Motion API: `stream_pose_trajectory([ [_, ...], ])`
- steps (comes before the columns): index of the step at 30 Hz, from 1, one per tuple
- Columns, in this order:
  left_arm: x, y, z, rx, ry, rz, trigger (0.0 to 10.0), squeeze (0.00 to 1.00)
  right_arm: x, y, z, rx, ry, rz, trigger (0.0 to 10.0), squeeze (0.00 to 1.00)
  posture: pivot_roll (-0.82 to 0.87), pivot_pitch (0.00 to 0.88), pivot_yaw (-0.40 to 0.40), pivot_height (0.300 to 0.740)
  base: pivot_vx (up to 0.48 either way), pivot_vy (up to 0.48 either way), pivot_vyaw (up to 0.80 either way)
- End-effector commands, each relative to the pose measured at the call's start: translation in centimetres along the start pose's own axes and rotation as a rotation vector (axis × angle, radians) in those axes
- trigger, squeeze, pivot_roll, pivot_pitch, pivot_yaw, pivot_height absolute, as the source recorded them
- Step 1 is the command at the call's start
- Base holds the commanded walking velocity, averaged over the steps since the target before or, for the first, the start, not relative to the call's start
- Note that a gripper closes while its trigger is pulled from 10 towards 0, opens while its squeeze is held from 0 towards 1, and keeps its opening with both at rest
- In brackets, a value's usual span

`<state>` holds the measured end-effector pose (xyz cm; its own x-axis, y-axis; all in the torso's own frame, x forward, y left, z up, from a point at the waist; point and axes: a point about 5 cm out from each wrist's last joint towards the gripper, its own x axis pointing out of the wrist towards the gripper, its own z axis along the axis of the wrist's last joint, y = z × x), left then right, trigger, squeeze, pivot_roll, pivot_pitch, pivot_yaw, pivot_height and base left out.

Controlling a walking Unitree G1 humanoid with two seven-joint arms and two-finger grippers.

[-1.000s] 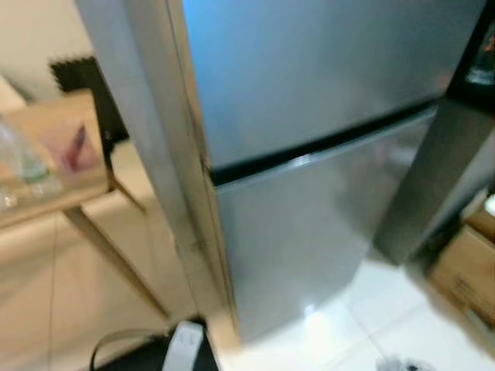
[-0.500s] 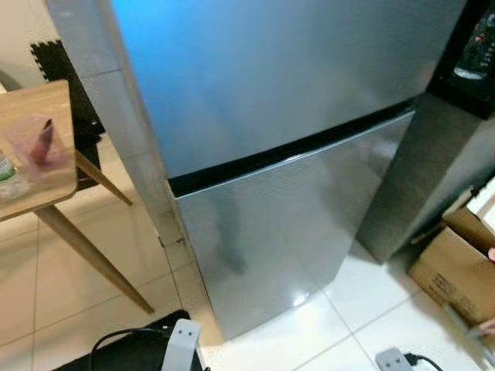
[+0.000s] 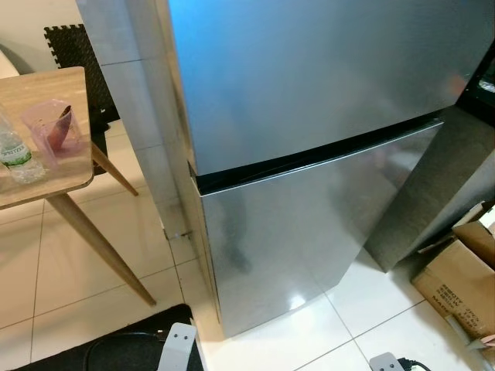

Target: Restocking fridge

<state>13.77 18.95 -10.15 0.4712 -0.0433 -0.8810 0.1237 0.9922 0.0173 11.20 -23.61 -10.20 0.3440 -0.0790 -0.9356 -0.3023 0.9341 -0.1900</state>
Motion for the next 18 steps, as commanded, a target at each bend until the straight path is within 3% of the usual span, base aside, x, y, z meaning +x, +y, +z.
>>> stream_pose_trajectory([
  [1, -0.09, 0.06, -0.61, -0.011, 0.024, 0.011, 10.0, 0.00, -0.05, -0.13, -0.24, -0.001, 0.006, -0.003, 10.0, 0.00, -0.04, 0.020, -0.043, 0.740, 0.000, 0.000, 0.00],
  [18, -0.22, 0.95, -0.61, -0.049, 0.016, 0.059, 10.0, 0.00, -0.08, -0.29, -0.31, -0.010, 0.009, -0.003, 10.0, 0.00, -0.04, 0.015, -0.046, 0.740, 0.000, 0.000, 0.00],
])
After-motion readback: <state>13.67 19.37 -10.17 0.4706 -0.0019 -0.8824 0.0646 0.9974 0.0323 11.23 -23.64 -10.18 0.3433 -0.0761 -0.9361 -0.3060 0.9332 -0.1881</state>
